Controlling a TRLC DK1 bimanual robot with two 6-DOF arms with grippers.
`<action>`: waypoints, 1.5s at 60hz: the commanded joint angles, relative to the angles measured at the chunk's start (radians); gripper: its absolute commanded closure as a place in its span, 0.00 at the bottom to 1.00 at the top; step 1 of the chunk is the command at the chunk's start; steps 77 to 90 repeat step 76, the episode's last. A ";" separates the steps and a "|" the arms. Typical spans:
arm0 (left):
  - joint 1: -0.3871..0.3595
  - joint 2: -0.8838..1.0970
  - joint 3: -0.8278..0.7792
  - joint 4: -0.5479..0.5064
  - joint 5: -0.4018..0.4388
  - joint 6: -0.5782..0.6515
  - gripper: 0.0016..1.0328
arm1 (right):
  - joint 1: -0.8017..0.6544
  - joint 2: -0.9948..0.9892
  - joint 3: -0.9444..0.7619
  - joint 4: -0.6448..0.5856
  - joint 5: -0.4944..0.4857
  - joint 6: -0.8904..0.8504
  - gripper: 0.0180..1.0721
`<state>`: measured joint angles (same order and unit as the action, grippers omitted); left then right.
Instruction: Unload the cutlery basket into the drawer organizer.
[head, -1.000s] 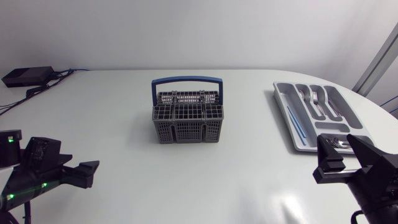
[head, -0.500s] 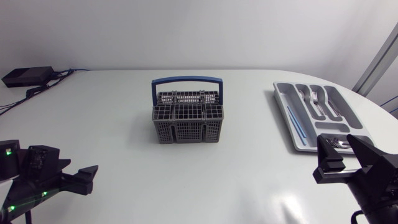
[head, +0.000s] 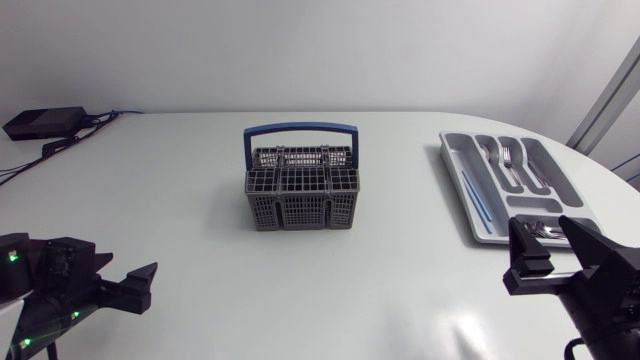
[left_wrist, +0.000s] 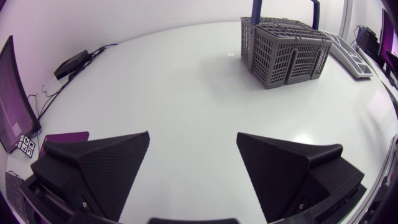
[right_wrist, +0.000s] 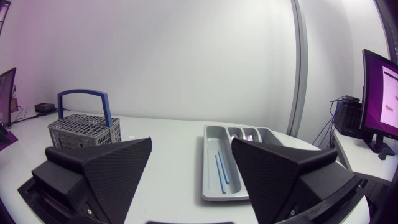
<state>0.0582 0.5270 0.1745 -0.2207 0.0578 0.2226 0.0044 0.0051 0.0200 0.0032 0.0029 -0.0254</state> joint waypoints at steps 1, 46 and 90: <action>0.008 -0.043 -0.042 0.027 -0.014 0.022 0.05 | -0.004 -0.005 -0.020 -0.003 -0.003 0.025 0.10; -0.044 -0.423 -0.146 0.179 -0.048 -0.170 0.05 | -0.004 -0.005 -0.020 -0.003 -0.003 0.025 0.05; -0.058 -0.527 -0.175 0.221 -0.058 -0.223 0.04 | -0.004 -0.005 -0.020 -0.003 -0.003 0.025 0.05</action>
